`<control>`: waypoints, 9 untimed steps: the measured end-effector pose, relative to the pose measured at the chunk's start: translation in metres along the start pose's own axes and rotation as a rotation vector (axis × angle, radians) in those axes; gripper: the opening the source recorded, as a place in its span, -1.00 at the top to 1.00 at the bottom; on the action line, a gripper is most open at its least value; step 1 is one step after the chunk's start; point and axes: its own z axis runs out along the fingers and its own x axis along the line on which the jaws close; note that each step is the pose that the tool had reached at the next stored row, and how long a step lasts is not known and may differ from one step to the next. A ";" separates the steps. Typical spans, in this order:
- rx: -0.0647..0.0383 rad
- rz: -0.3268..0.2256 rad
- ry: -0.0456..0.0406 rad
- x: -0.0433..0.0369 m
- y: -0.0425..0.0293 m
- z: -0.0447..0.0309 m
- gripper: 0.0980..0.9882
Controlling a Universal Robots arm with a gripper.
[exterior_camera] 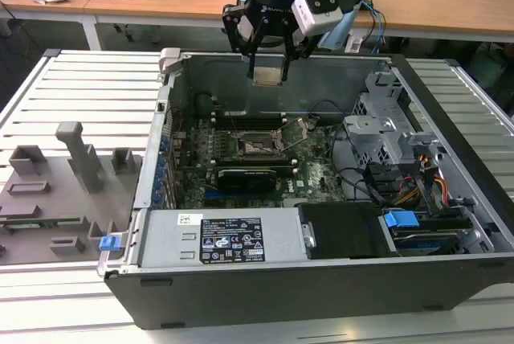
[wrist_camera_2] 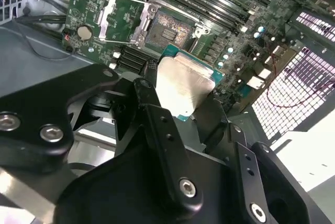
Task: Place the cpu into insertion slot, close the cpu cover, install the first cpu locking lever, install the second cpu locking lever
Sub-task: 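Place the cpu into insertion slot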
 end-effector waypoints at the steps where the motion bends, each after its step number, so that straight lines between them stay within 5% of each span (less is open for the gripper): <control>1: 0.000 0.008 -0.0008 0.0000 0.0000 0.0000 0.03; 9: -0.002 0.092 -0.0080 0.0000 0.0000 0.0003 0.03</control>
